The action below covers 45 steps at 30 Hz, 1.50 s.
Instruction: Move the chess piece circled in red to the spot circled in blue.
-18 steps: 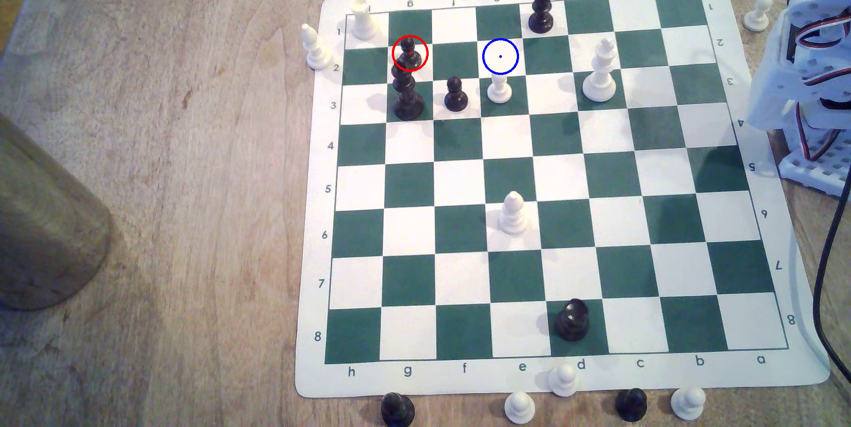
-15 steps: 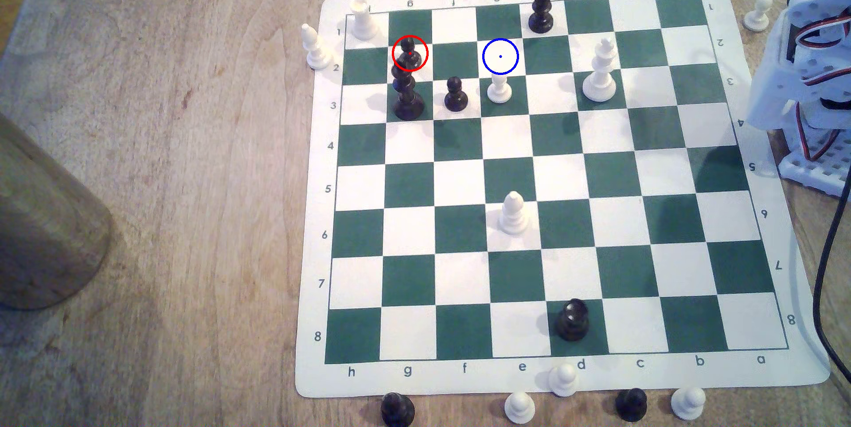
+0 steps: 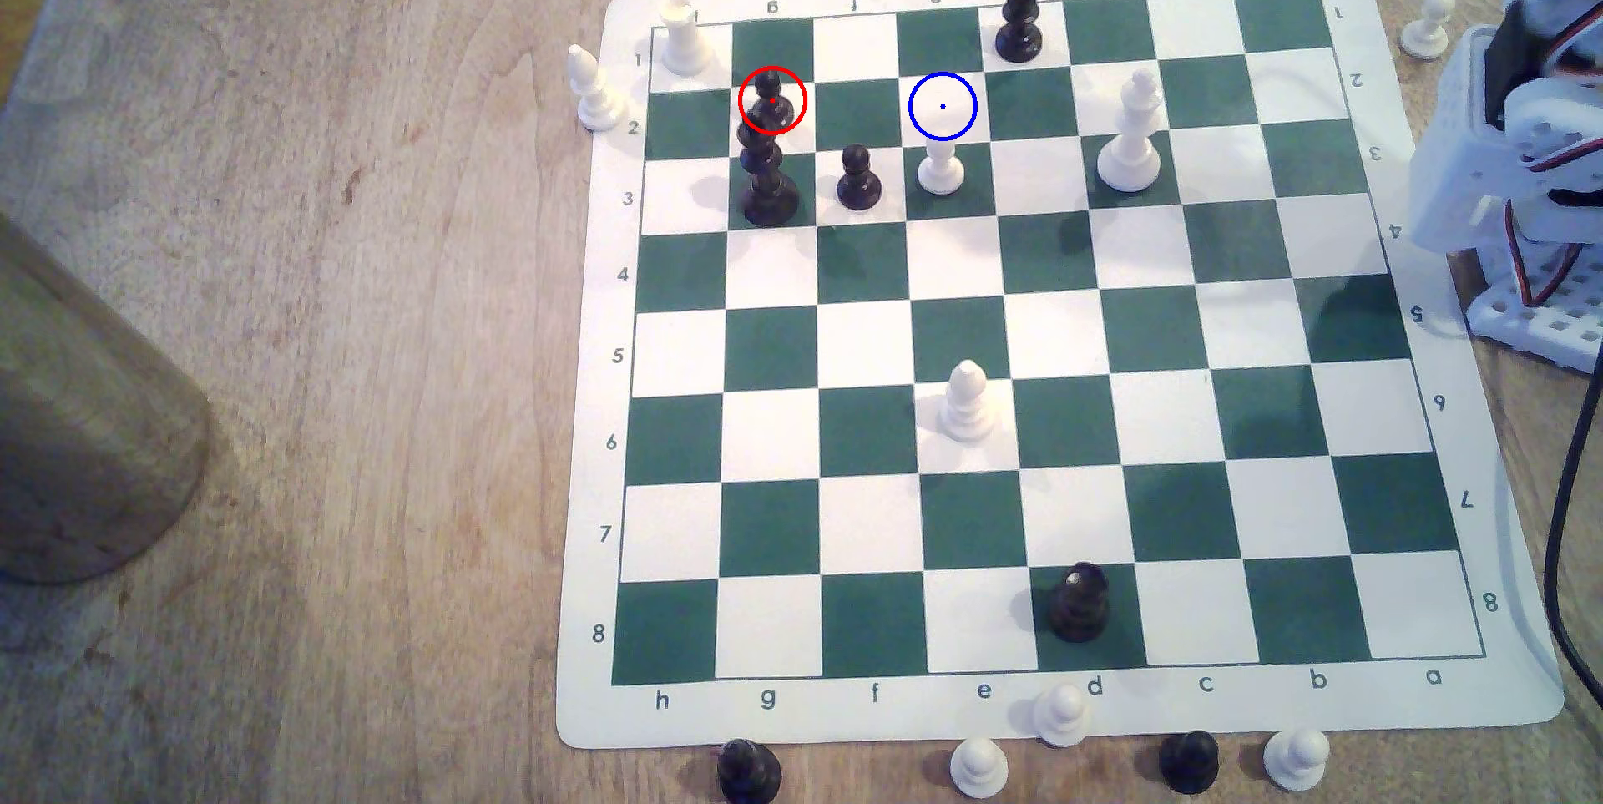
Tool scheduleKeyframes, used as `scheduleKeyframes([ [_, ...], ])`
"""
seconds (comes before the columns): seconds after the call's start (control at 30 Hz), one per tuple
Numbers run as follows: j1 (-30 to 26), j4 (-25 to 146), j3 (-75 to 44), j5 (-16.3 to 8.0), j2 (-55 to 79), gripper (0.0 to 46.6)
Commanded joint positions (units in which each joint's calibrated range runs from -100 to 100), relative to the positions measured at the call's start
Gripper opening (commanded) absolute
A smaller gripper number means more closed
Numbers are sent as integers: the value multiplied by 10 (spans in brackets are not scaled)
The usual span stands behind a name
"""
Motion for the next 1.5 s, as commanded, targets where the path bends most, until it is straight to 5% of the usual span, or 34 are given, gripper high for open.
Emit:
scheduleKeyframes([
  [0.0, 21, 288, -136, -2, -1, 2],
  [0.3, 47, 606, -198, 0, 2, 23],
  [0.37, 38, 678, -193, 27, 24, 3],
  [0.97, 12, 628, -386, -18, 523, 21],
  [1.1, 14, 576, -381, -39, 587, 37],
  [1.47, 21, 438, -386, -49, 775, 29],
])
